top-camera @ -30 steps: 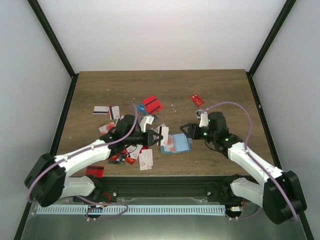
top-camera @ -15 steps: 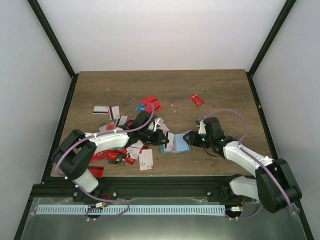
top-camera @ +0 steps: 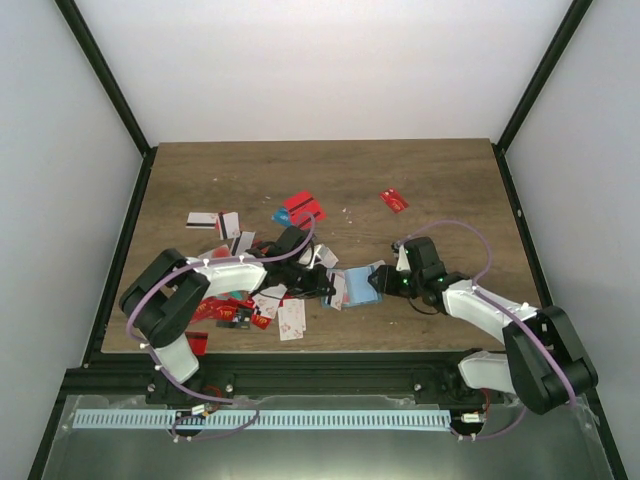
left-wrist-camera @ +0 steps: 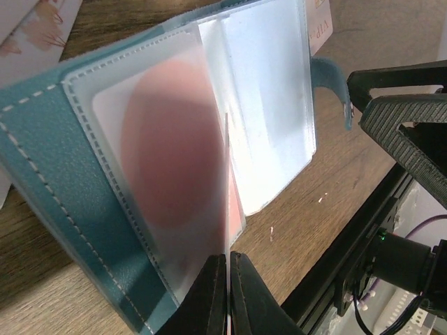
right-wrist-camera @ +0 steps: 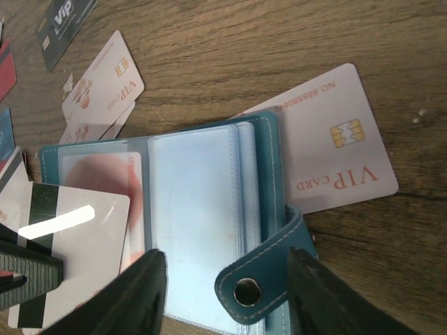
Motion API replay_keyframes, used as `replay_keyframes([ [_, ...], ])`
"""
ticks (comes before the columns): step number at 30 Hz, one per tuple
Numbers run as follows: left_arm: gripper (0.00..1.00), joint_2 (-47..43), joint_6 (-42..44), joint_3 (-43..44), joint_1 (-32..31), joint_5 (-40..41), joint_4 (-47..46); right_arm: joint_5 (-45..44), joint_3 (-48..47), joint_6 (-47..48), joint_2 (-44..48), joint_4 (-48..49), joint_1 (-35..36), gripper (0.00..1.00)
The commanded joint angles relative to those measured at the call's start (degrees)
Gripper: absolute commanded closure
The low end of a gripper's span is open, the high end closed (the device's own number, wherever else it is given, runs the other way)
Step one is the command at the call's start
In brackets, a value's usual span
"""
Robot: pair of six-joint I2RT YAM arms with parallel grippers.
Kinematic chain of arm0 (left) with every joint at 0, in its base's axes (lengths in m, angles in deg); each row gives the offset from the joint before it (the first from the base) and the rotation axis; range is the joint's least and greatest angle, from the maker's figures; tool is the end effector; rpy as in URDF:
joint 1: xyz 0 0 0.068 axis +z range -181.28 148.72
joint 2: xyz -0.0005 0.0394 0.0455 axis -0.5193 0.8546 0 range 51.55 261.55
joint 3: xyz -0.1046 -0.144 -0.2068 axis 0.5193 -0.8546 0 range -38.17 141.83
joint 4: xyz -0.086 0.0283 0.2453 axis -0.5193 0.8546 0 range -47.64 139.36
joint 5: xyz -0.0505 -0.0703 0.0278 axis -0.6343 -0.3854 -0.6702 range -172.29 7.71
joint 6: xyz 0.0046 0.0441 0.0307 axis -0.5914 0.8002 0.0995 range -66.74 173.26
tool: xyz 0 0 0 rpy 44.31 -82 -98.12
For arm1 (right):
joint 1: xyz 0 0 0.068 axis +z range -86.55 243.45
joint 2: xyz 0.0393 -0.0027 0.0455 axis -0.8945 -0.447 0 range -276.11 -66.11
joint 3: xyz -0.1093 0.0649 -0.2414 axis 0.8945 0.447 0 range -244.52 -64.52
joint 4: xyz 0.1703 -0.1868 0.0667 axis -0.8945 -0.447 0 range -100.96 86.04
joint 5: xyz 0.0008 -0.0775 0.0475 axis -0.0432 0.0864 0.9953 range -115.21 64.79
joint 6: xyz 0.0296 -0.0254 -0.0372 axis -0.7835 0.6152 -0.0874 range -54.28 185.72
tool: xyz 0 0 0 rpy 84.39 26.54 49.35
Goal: Put the credit cards into the card holder
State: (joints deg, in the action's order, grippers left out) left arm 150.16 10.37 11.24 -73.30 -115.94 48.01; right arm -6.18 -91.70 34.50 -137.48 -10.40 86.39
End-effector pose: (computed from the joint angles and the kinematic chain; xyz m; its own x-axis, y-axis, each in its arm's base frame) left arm 0.2282 -0.2319 0.1435 -0.9856 0.1253 -0.1134 0.1683 0.6691 -0.7238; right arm 0.1993 0.0970 0.1527 -0.8986 0.1517 -0.4118 -0.1090 0.8318 0.5443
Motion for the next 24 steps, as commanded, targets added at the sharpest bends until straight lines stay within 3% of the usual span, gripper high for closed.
replay_keyframes([
  [1,0.96,0.11,0.61,1.69,0.03,-0.11,0.73,-2.29,-0.53,1.49,0.82,-1.61,-0.35,0.48],
  [6,0.96,0.35,0.76,1.69,0.01,0.16,0.94,-3.41,-1.11,2.70,1.76,-3.21,0.31,0.38],
  [12,0.96,1.24,0.58,2.26,0.03,-0.09,0.81,-6.70,-2.27,3.40,-0.22,-4.52,2.37,0.37],
  [19,0.96,2.27,0.41,2.45,0.09,-0.04,0.50,-9.60,-3.14,3.71,-3.43,-4.20,4.42,0.61],
  [24,0.96,3.27,0.62,2.92,0.09,-0.15,0.42,-10.69,-3.14,4.10,-3.91,-3.91,4.70,0.73],
])
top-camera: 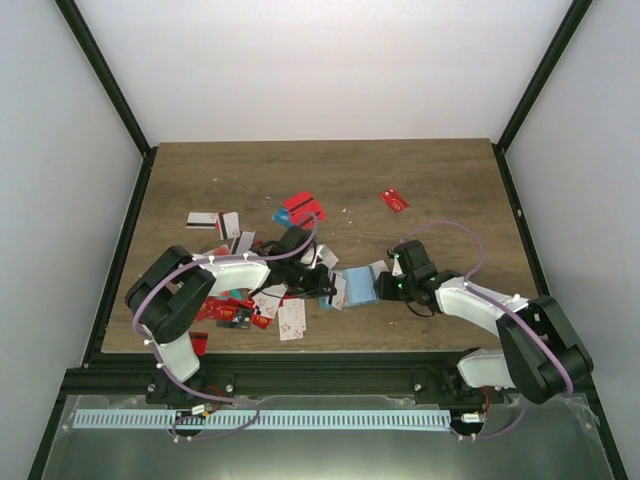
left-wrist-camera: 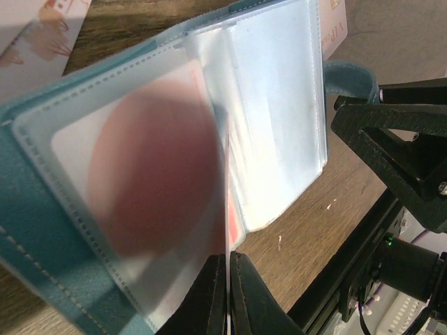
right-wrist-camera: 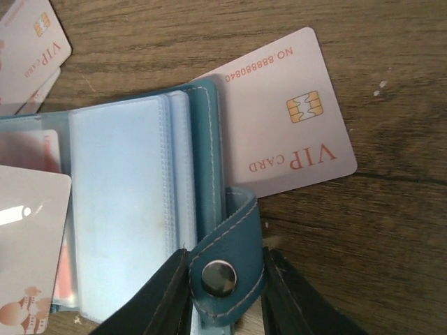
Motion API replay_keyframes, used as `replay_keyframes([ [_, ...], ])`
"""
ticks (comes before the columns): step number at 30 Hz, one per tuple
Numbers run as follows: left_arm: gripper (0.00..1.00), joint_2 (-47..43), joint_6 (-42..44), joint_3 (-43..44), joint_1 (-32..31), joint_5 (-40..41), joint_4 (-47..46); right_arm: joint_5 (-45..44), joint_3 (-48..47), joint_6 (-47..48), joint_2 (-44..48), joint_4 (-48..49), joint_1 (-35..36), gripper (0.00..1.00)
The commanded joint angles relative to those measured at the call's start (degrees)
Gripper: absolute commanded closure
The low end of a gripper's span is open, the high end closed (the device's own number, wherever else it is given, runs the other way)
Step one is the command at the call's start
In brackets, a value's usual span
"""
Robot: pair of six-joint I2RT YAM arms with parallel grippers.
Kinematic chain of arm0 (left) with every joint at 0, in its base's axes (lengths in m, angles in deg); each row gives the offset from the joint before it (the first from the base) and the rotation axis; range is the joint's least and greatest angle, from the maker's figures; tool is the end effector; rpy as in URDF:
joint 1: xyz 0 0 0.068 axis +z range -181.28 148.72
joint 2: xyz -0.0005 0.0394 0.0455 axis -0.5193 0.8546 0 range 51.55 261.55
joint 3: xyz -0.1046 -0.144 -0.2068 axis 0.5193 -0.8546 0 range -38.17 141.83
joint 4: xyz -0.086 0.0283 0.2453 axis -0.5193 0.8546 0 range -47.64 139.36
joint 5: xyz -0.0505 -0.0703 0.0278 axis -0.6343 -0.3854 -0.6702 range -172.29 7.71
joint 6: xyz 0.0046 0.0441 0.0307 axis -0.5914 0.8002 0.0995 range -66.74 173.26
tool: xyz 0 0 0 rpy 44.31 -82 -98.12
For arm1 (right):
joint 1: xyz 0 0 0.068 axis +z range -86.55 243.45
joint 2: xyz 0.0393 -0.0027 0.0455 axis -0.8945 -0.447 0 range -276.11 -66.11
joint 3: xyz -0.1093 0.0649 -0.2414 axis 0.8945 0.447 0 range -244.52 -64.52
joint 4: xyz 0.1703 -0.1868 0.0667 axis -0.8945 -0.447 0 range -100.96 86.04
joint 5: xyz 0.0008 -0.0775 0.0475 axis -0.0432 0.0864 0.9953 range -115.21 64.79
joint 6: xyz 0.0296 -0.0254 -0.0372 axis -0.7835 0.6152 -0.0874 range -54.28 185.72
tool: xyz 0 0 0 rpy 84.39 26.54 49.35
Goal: Put the credit cards into the card holder
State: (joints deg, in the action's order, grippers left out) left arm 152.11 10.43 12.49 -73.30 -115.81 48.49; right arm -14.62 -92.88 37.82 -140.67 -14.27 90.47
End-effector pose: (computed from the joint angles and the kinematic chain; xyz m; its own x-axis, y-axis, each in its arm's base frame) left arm 0.2322 -0.2354 0.1383 -0.9871 0.1263 -0.0984 0.1584 0.6801 -0.7158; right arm 0.1953 0.1070 0.1418 -0.9079 0.0533 -0.4159 -0.1269 0.9105 0.3936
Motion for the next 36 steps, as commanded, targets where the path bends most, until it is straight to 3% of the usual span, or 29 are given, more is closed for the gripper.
replay_keyframes([
  [1,0.96,1.65,0.56,1.80,0.04,-0.36,-0.14,-1.92,-1.96,0.94,-0.98,0.14,0.65,0.77],
  [4,0.96,2.46,0.65,2.44,0.02,-0.54,-0.15,-0.52,-1.52,1.18,-1.33,0.77,0.65,0.89],
  [10,0.96,3.38,0.82,3.38,0.08,-0.65,-0.15,1.69,-0.13,1.12,-1.30,2.12,0.75,0.99],
  [36,0.96,6.12,-1.14,3.90,1.60,0.01,-5.43,5.02,1.17,1.28,-2.71,3.96,1.19,0.99],
])
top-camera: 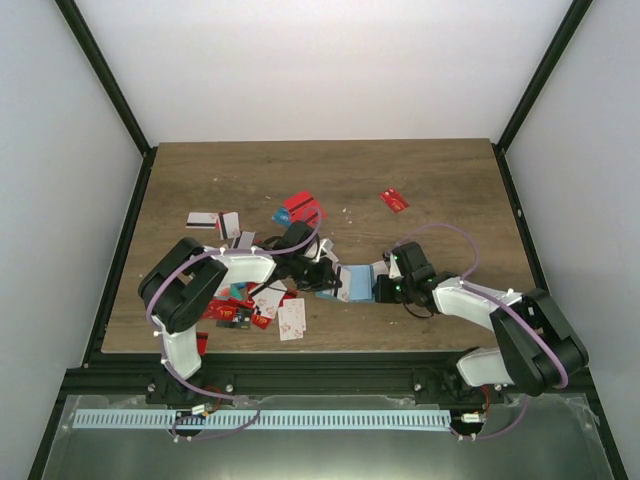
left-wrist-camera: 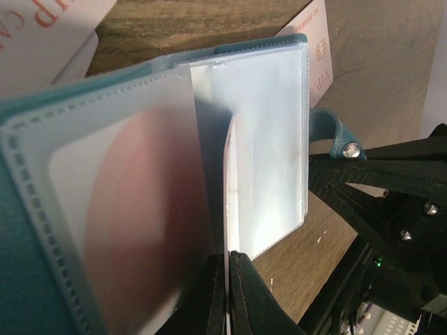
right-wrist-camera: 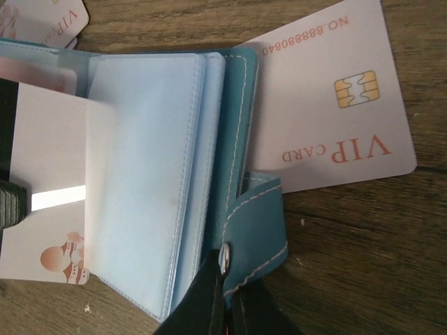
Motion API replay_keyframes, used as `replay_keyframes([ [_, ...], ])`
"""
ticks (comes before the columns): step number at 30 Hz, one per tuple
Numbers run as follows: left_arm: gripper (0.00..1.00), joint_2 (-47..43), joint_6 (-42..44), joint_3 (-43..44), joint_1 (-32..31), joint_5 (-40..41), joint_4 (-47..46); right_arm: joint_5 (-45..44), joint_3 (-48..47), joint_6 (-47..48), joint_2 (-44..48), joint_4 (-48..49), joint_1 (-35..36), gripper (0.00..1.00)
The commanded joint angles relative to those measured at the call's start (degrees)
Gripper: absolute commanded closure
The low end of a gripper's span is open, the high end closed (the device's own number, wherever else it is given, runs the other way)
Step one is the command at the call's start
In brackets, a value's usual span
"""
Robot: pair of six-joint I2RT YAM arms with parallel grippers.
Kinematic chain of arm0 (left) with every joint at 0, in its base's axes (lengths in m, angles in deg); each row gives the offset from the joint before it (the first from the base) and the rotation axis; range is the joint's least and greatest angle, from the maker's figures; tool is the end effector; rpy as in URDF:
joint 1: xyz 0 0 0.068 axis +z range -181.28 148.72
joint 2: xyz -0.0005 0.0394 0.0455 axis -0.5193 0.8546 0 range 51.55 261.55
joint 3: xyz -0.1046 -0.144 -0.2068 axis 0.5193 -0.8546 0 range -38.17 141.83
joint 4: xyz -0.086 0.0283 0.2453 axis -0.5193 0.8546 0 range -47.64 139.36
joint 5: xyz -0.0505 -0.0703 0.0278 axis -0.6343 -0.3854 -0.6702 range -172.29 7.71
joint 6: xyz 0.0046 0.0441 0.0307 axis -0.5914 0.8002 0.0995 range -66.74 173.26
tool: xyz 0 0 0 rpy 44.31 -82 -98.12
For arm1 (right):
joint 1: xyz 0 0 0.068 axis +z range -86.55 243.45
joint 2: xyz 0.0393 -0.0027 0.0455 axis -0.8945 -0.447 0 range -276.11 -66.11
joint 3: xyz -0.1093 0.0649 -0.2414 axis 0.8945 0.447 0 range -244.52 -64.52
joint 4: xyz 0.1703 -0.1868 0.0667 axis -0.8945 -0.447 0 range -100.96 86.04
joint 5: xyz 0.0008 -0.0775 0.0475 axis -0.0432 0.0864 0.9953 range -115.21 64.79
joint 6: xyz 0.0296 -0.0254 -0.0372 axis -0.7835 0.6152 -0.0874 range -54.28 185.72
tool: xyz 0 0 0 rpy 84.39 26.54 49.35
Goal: Put the credit cards into the card holder
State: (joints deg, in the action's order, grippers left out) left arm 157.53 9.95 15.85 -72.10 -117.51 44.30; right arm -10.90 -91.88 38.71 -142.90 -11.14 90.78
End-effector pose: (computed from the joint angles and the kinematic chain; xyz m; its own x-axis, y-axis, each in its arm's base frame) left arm 0.2528 -0.2453 0.1280 -0.9877 0.1124 -0.1090 0.1561 0.6505 -0.7433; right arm 0.1951 0.1108 0.1329 -0.9178 0.0210 -0.3965 -0.1672 0.8854 0.4337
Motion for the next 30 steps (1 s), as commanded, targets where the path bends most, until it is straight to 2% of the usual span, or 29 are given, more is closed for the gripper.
replay_keyframes([
  [1,0.96,0.73,-0.80,0.67,0.50,2.00,-1.29,1.38,0.18,0.43,-0.49,0.79,0.88,0.99],
  [8,0.96,1.19,-1.00,1.43,0.69,3.73,-1.56,1.47,0.37,0.41,-0.85,0.84,1.06,0.99],
  [30,0.96,3.28,-4.35,-0.55,0.14,0.63,-8.59,1.62,-0.68,-1.04,-2.64,1.91,1.58,0.99],
])
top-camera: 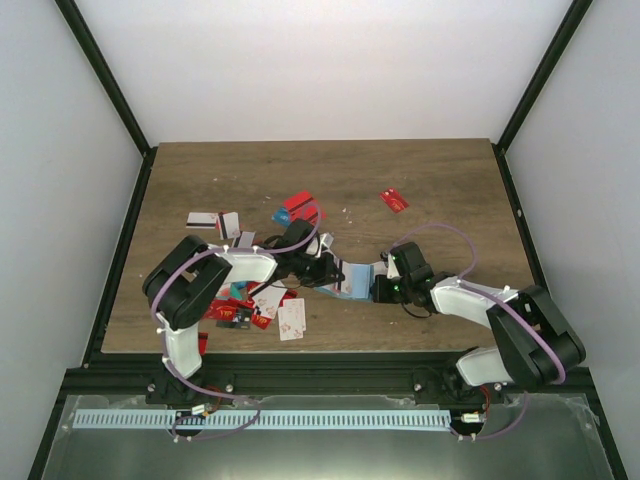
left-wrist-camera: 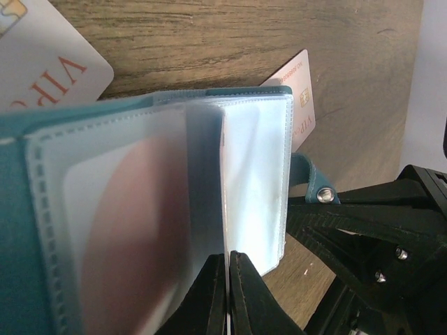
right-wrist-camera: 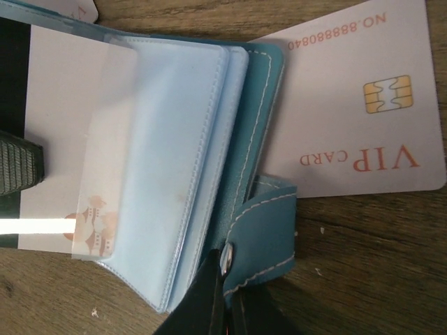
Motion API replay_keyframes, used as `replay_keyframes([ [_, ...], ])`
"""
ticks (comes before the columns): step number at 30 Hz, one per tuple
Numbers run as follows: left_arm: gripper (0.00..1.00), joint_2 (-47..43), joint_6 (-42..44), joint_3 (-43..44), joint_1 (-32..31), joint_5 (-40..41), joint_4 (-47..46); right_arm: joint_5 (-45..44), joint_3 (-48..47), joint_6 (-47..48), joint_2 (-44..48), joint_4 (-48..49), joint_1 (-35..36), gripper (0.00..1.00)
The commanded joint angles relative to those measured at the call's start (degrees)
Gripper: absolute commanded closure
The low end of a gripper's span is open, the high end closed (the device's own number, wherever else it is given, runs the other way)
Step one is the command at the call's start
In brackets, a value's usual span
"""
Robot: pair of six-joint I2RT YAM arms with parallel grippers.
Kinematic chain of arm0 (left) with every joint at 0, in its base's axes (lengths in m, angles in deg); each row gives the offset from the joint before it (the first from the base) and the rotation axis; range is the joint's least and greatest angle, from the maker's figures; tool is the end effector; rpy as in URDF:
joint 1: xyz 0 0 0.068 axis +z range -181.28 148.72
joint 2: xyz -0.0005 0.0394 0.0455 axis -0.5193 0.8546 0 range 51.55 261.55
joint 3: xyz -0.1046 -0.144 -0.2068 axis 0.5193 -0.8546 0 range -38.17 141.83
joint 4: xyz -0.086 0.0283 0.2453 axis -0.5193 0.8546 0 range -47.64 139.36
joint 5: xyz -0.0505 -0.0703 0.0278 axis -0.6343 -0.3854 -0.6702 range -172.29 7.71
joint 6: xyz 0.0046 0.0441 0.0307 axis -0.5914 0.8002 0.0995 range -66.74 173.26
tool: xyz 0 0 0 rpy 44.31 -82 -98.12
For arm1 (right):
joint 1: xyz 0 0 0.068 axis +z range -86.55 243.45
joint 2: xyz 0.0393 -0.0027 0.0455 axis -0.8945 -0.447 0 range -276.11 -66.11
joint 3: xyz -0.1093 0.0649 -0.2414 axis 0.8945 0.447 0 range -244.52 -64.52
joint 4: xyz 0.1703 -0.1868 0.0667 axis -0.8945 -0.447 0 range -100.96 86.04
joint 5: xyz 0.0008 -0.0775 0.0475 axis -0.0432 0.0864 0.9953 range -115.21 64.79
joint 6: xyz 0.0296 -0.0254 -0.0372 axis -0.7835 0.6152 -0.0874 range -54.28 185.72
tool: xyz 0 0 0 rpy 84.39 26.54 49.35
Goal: Put the credit cards into the card holder
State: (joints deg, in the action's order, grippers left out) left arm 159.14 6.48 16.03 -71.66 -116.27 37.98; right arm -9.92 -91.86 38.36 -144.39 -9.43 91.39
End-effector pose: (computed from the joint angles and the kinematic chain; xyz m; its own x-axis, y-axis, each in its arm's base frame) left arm 0.2630 -0.2496 0.1262 -0.9888 0.0475 -0.1417 0.1399 0.6263 -0.7669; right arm 0.1963 0.1148 0.1294 -0.9206 0.0135 -0.3904 -0.1777 0.8755 0.4493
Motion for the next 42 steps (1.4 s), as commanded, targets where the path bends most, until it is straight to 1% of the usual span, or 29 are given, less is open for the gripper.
replay_keyframes([
  [1,0.96,1.78,-0.88,-0.63,-0.31,-0.78,-2.35,0.58,-0.75,-0.76,-1.12,0.20,0.97,0.99],
  [17,0.96,5.96,2.09,1.64,-1.12,-4.59,-2.79,-1.04,-1.84,-0.13,-1.25,-1.07,0.93,0.99],
  [21,0.87,6.43,5.88,3.97,-1.36,-3.37,1.82,-1.51,-2.10,0.17,-1.17,-1.62,0.97,0.99],
  [26,0.68,4.31,11.67,6.44,-1.32,3.75,11.82,-2.14,-2.45,0.22,-0.74,-2.47,0.93,0.99],
  [29,0.59,3.00,13.18,7.10,-1.35,6.80,14.86,-2.27,-2.64,0.25,-0.58,-2.85,0.97,0.99],
  [36,0.48,0.61,16.14,9.57,-1.49,12.71,21.22,-2.40,-3.08,0.39,-1.23,-2.73,0.97,0.99],
  [42,0.45,0.26,17.68,11.88,-2.12,15.35,24.86,-1.94,-3.30,0.43,-2.35,-1.84,0.97,0.99],
])
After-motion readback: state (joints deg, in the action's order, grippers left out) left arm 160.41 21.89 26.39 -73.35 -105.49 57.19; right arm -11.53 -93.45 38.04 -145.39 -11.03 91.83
